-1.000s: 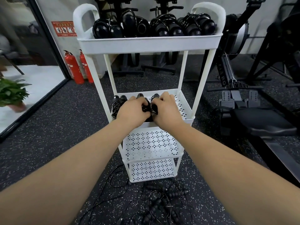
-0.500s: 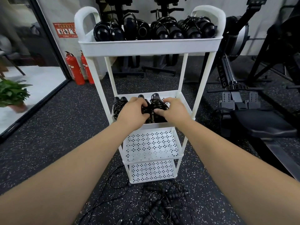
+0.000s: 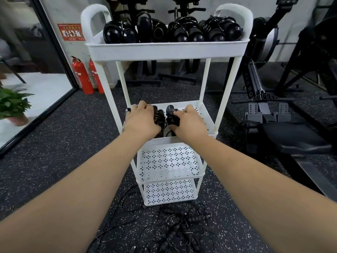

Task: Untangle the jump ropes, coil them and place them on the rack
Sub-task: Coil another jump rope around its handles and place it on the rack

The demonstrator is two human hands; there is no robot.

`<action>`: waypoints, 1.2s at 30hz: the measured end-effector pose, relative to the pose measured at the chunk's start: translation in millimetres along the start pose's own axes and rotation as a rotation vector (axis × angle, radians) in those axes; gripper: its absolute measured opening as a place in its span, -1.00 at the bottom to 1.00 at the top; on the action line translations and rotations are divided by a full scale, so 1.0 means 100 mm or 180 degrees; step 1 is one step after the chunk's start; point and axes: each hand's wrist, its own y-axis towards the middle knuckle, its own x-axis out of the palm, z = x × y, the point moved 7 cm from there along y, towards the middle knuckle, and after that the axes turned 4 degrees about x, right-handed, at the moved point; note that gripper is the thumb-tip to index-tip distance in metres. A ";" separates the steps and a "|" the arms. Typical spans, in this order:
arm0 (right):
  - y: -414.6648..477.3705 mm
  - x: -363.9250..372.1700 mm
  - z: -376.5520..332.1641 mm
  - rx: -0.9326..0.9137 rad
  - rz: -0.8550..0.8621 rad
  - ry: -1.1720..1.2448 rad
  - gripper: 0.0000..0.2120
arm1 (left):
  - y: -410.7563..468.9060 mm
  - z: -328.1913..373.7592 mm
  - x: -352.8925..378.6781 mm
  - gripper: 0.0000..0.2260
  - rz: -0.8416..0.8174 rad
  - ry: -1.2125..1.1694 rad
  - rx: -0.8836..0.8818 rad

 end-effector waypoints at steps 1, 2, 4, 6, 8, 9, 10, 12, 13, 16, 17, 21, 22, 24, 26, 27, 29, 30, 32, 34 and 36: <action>-0.01 0.01 0.01 0.0028 0.0001 0.0103 -0.46 | 0.00 -0.02 0.00 -0.64 -0.0018 0.0048 0.0000; -0.01 0.02 0.02 0.0032 -0.0007 0.0229 -0.46 | -0.01 -0.03 0.00 -0.66 -0.0049 0.0020 0.0029; -0.03 0.07 -0.01 -0.0061 -0.0067 0.0405 -0.44 | -0.01 -0.06 0.00 -0.72 -0.0115 -0.0103 0.0076; -0.06 0.09 -0.05 -0.0246 -0.0124 0.0355 -0.39 | -0.01 -0.10 -0.03 -0.78 -0.0085 -0.0189 0.0092; -0.10 0.07 -0.05 -0.0366 -0.0108 0.0394 -0.38 | -0.02 -0.14 -0.05 -0.80 -0.0051 -0.0171 0.0121; -0.11 0.05 -0.02 -0.0388 -0.0034 0.0529 -0.42 | -0.02 -0.14 -0.04 -0.79 -0.0048 -0.0121 0.0140; -0.12 0.01 0.01 -0.0390 0.0065 0.0723 -0.50 | -0.03 -0.15 -0.03 -0.79 -0.0031 -0.0068 0.0157; -0.13 -0.05 0.08 -0.0326 0.0267 0.1076 -0.69 | -0.05 -0.14 -0.03 -0.78 0.0051 -0.0044 0.0180; -0.12 -0.07 0.12 -0.0259 0.0310 0.1209 -0.75 | -0.05 -0.15 -0.04 -0.77 0.0100 -0.0090 0.0175; -0.10 -0.09 0.23 0.0061 0.0278 0.1585 -0.83 | -0.04 -0.14 -0.05 -0.75 0.0162 -0.0248 0.0169; -0.09 -0.10 0.26 0.0141 0.0244 0.1624 -0.82 | -0.05 -0.14 -0.04 -0.74 0.0172 -0.0262 0.0181; -0.07 -0.12 0.30 0.0260 0.0191 0.1516 -0.69 | -0.07 -0.07 -0.08 -0.68 0.0221 -0.0275 0.0267; -0.07 -0.12 0.30 0.0262 0.0166 0.1521 -0.70 | -0.06 -0.06 -0.08 -0.68 0.0202 -0.0269 0.0272; -0.07 -0.13 0.30 0.0192 0.0078 0.1518 -0.71 | -0.06 -0.06 -0.07 -0.69 0.0143 -0.0276 0.0276; -0.09 -0.13 0.28 0.0022 -0.0020 0.1305 -0.67 | -0.06 -0.07 -0.05 -0.68 0.0105 -0.0424 0.0287; -0.09 -0.12 0.26 -0.0081 -0.0081 0.1079 -0.62 | -0.06 -0.06 -0.05 -0.66 0.0099 -0.0537 0.0320; -0.10 -0.08 0.22 -0.0194 -0.0193 0.0798 -0.57 | -0.06 0.00 -0.03 -0.64 0.0100 -0.0599 0.0442; -0.10 -0.06 0.19 -0.0242 -0.0217 0.0786 -0.57 | -0.06 0.03 -0.02 -0.65 0.0095 -0.0567 0.0478; -0.09 -0.03 0.16 -0.0396 -0.0232 0.0771 -0.57 | -0.01 0.08 0.00 -0.68 0.0184 -0.0675 0.0446; -0.11 0.02 0.15 -0.0532 -0.0235 0.0657 -0.56 | 0.04 0.14 0.02 -0.58 0.0237 -0.0945 0.0418; -0.15 0.05 0.15 -0.0651 -0.0197 0.0406 -0.60 | 0.10 0.24 0.03 -0.47 0.0211 -0.0947 0.0456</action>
